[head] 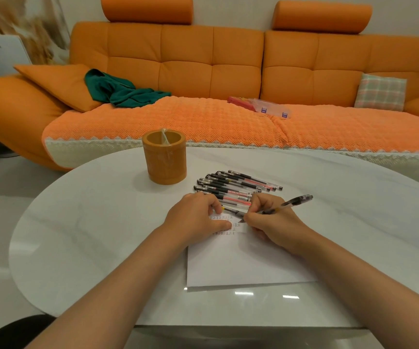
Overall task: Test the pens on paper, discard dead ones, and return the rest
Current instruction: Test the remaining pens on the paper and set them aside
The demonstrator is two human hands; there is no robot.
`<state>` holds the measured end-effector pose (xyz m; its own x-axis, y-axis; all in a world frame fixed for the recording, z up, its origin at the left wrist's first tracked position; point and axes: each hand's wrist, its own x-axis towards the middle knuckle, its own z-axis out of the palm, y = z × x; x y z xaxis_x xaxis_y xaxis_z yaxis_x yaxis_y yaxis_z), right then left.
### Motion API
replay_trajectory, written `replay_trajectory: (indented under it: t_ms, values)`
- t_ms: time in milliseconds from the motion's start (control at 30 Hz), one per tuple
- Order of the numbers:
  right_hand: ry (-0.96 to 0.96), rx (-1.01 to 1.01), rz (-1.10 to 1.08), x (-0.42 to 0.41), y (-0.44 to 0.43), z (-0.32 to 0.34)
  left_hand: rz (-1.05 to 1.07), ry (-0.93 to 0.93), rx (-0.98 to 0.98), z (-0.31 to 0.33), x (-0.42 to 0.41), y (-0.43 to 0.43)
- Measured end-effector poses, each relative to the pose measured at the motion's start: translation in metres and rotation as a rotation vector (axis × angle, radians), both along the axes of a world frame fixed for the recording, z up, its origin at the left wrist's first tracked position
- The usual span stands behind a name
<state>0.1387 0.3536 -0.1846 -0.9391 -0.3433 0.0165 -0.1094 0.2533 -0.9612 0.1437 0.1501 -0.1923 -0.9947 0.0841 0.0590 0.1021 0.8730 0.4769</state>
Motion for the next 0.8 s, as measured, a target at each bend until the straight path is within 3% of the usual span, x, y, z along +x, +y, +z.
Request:
replay_trajectory:
  t_ms: [267, 500, 567, 667, 800]
  values:
    - [-0.051, -0.063, 0.055, 0.0, -0.002, 0.004, -0.005, -0.015, 0.008, 0.002, 0.001, 0.0]
    - [-0.193, -0.312, 0.074, -0.009, 0.003, 0.01, -0.051, -0.128, 0.13, 0.012, 0.001, -0.012]
    - [-0.098, -0.268, 0.008, -0.013, 0.004, 0.013, -0.059, -0.134, 0.156, 0.013, 0.0, -0.014]
    - [0.213, -0.078, -0.053, -0.017, 0.007, 0.019, -0.056, -0.095, 0.181, 0.015, 0.001, -0.014]
    - [0.471, 0.149, -0.077, -0.018, 0.009, 0.032, -0.046, 0.123, 0.064, 0.017, -0.001, -0.012]
